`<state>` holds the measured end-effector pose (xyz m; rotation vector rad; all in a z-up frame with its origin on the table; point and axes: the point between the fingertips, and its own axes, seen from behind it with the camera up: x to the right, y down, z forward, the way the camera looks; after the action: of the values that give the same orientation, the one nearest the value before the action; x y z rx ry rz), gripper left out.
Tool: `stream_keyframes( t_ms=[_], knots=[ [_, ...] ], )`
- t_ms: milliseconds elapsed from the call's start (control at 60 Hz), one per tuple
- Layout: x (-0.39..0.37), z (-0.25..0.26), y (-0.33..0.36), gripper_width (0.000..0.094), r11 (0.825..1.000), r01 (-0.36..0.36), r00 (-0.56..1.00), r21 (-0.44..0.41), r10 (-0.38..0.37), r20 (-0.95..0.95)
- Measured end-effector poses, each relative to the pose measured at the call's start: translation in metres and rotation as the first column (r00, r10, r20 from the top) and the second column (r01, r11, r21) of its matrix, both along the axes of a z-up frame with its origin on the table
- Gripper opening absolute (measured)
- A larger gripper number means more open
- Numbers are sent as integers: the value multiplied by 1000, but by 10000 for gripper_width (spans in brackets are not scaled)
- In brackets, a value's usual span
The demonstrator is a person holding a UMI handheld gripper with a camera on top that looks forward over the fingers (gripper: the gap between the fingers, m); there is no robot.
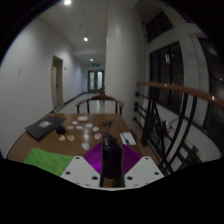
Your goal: Arrange mouse
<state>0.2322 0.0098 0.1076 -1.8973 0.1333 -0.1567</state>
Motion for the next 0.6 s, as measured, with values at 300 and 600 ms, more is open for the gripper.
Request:
stream_keyframes(
  t_ms=[300, 600],
  knots=[
    [-203, 57, -14, 229, 982, -159, 984, 105, 166, -63],
    [-248, -71, -5, 196, 984, -131, 991, -118, 131, -10]
  ],
)
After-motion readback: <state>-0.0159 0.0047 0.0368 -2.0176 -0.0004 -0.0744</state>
